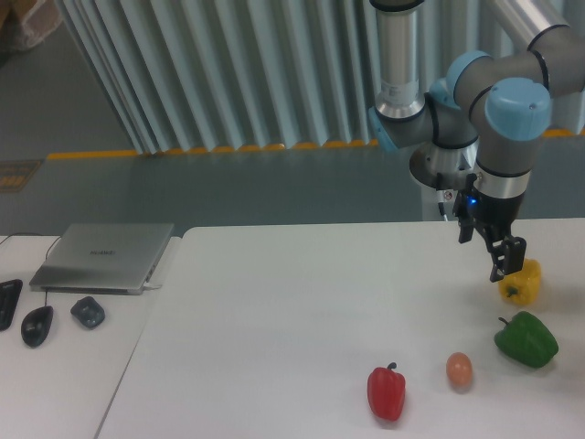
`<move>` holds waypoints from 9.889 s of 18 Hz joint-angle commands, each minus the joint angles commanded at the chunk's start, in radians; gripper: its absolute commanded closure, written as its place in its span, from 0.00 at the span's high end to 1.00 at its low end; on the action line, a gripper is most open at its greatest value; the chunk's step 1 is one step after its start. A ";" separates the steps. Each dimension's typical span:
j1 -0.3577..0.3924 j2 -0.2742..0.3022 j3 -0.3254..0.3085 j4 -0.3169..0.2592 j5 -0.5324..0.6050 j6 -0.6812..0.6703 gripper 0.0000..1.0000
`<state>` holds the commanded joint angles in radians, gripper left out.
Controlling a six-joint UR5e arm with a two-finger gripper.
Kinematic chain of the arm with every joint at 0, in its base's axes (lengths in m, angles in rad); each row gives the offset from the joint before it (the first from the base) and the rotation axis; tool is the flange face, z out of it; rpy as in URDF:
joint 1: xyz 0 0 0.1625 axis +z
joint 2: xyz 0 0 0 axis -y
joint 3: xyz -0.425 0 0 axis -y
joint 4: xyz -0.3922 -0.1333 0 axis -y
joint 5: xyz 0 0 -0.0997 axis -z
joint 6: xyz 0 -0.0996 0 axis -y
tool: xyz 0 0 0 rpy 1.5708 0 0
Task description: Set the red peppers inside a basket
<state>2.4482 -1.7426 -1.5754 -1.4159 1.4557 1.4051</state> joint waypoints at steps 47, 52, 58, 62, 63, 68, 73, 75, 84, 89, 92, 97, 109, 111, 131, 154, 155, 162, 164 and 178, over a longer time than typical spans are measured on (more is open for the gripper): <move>-0.256 -0.222 0.057 0.425 0.107 -1.198 1.00; -0.282 -0.252 0.058 0.423 0.095 -1.181 1.00; -0.327 -0.297 0.083 0.425 0.054 -1.155 1.00; -0.344 -0.327 0.106 0.425 0.055 -1.154 1.00; -0.344 -0.330 0.112 0.425 0.055 -1.155 1.00; -0.344 -0.348 0.130 0.425 0.055 -1.155 1.00; -0.336 -0.356 0.144 0.426 0.061 -1.154 1.00; -0.333 -0.370 0.144 0.442 0.065 -1.154 1.00; -0.330 -0.400 0.158 0.448 0.101 -1.154 1.00; -0.328 -0.411 0.163 0.449 0.103 -1.155 1.00; -0.330 -0.416 0.163 0.449 0.126 -1.155 1.00; -0.331 -0.425 0.160 0.448 0.144 -1.163 0.52; -0.301 -0.328 0.152 0.434 0.140 -1.119 0.37; -0.298 -0.298 0.152 0.420 0.140 -1.008 0.38; 0.046 -0.103 0.098 0.121 0.140 -0.025 0.40; 0.434 -0.164 0.080 0.327 0.160 0.196 0.43; 0.445 -0.178 0.069 0.325 0.187 0.195 0.46; 0.476 -0.199 0.046 0.333 0.252 0.198 0.46; 0.472 -0.201 0.049 0.333 0.250 0.195 0.69; 0.442 -0.190 0.044 0.322 0.200 0.190 1.00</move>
<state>2.8901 -1.9328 -1.5309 -1.0937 1.6552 1.5953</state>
